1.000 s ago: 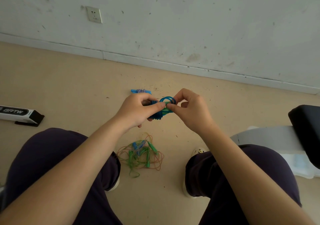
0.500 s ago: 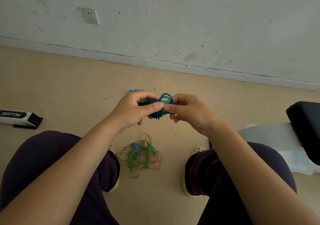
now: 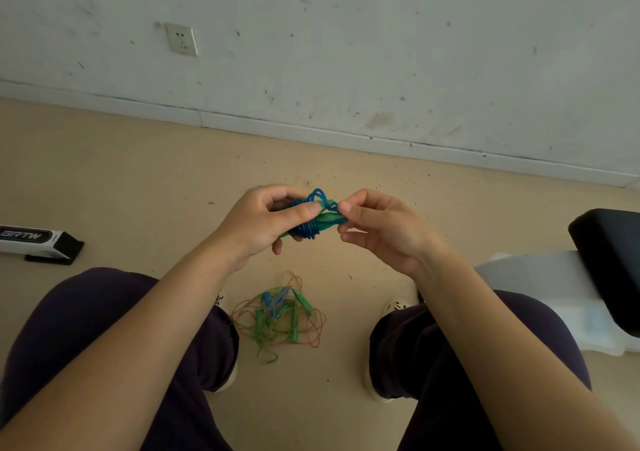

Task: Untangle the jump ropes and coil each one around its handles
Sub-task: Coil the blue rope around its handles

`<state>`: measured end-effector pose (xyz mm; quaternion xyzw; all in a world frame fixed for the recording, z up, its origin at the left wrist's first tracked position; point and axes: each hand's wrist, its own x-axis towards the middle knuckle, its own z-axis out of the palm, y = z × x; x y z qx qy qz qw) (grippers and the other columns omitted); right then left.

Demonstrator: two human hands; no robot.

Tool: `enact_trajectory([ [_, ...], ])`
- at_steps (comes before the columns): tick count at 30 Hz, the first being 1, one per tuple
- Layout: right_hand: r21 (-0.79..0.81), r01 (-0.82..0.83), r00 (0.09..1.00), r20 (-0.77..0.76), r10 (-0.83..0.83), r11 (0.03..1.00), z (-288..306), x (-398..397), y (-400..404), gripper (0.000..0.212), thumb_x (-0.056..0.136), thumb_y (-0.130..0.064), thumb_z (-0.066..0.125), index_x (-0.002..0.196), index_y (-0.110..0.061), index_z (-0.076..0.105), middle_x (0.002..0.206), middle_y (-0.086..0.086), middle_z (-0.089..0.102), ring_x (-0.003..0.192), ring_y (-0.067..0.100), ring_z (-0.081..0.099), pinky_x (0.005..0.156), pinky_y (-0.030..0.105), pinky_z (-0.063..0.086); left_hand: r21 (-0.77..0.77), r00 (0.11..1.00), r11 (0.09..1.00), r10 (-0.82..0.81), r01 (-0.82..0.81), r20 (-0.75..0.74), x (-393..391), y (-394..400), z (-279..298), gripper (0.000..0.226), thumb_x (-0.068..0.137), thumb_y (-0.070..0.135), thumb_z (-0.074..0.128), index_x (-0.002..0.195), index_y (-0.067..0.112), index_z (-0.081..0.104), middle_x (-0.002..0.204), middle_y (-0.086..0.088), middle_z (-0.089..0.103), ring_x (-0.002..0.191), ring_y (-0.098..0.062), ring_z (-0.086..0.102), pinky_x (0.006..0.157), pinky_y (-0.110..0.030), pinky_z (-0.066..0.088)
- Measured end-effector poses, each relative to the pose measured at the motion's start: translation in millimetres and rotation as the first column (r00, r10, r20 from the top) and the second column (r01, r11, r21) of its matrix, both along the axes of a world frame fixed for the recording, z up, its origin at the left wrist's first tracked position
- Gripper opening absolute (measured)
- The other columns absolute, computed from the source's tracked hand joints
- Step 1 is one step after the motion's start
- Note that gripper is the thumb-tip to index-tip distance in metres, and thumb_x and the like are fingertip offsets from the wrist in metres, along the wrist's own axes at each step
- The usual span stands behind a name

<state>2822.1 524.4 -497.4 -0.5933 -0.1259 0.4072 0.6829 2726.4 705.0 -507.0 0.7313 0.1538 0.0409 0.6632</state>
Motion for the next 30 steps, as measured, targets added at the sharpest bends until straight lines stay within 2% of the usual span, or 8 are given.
enact_trajectory([
  [3, -0.012, 0.031, 1.000, 0.005, -0.031, 0.999, -1, 2, 1, 0.015, 0.073, -0.015, 0.071, 0.074, -0.008, 0.058, 0.065, 0.002, 0.062, 0.055, 0.013, 0.056, 0.061, 0.024, 0.051, -0.001, 1.000, 1.000, -0.016, 0.016, -0.022, 0, 1, 0, 0.012, 0.086, 0.027, 0.074, 0.095, 0.020, 0.072, 0.084, -0.011, 0.075, 0.065, -0.021, 0.067, 0.038, -0.025, 0.039],
  [7, -0.098, 0.184, 0.969, 0.186, -0.164, 0.978, -5, 6, 2, 0.011, 0.090, -0.009, 0.064, 0.081, -0.005, 0.060, 0.070, 0.006, 0.062, 0.058, 0.013, 0.059, 0.062, 0.026, 0.050, 0.016, 0.998, 1.000, -0.022, 0.023, -0.053, 1, 3, -1, 0.016, 0.087, 0.026, 0.074, 0.100, 0.017, 0.070, 0.091, -0.015, 0.075, 0.063, -0.019, 0.067, 0.036, -0.024, 0.038],
  [12, -0.032, 0.304, 0.934, 0.205, -0.291, 0.952, -2, 1, 5, 0.012, 0.101, -0.009, 0.048, 0.092, -0.003, 0.055, 0.087, 0.011, 0.070, 0.075, 0.020, 0.071, 0.065, 0.027, 0.058, 0.059, 0.992, 0.994, -0.089, 0.095, -0.089, 5, 3, -3, 0.020, 0.089, 0.029, 0.072, 0.104, 0.016, 0.069, 0.088, -0.011, 0.074, 0.064, -0.015, 0.067, 0.036, -0.025, 0.041],
  [17, 0.017, 0.349, 0.902, 0.264, -0.341, 0.937, 0, -2, 7, 0.009, 0.100, -0.010, 0.051, 0.093, -0.005, 0.053, 0.079, 0.009, 0.071, 0.070, 0.019, 0.070, 0.063, 0.029, 0.058, 0.058, 0.975, 0.981, -0.176, 0.185, -0.134, 5, 5, -2, 0.028, 0.089, 0.035, 0.070, 0.107, 0.014, 0.065, 0.090, -0.006, 0.073, 0.068, -0.017, 0.068, 0.043, -0.030, 0.048],
  [21, 0.022, 0.197, 0.976, 0.085, -0.198, 0.980, -1, -6, 10, 0.015, 0.085, -0.023, 0.067, 0.086, -0.008, 0.064, 0.077, 0.004, 0.068, 0.070, 0.015, 0.064, 0.073, 0.029, 0.055, -0.091, 0.975, 0.975, -0.209, 0.202, -0.078, -1, 1, 1, 0.039, 0.080, 0.041, 0.069, 0.107, 0.014, 0.064, 0.087, -0.002, 0.073, 0.070, -0.024, 0.071, 0.047, -0.032, 0.053],
  [23, 0.015, 0.113, 0.993, 0.037, -0.113, 0.993, -2, -7, 10, 0.019, 0.080, -0.027, 0.068, 0.082, -0.009, 0.064, 0.078, 0.003, 0.069, 0.071, 0.013, 0.063, 0.071, 0.025, 0.053, -0.131, 0.980, 0.974, -0.195, 0.187, -0.047, -3, 0, 1, 0.038, 0.078, 0.041, 0.068, 0.107, 0.018, 0.065, 0.086, -0.002, 0.073, 0.072, -0.025, 0.071, 0.049, -0.032, 0.054],
  [27, -0.004, 0.053, 0.998, 0.032, -0.053, 0.999, 1, -1, 7, 0.015, 0.087, -0.020, 0.064, 0.085, -0.005, 0.064, 0.074, 0.004, 0.064, 0.063, 0.012, 0.055, 0.061, 0.020, 0.048, -0.140, 0.976, 0.967, -0.218, 0.213, -0.026, -3, 3, 1, 0.033, 0.082, 0.041, 0.070, 0.110, 0.023, 0.069, 0.088, -0.003, 0.073, 0.074, -0.024, 0.070, 0.051, -0.032, 0.053],
  [30, -0.068, -0.102, 0.995, -0.021, 0.101, 0.992, 1, 1, 2, 0.019, 0.093, -0.025, 0.058, 0.087, -0.009, 0.065, 0.070, 0.001, 0.051, 0.058, 0.010, 0.042, 0.054, 0.018, 0.040, -0.146, 0.970, 0.961, -0.241, 0.236, -0.014, -3, 5, 1, 0.030, 0.082, 0.044, 0.074, 0.103, 0.023, 0.071, 0.086, -0.004, 0.073, 0.074, -0.023, 0.070, 0.049, -0.031, 0.051],
])
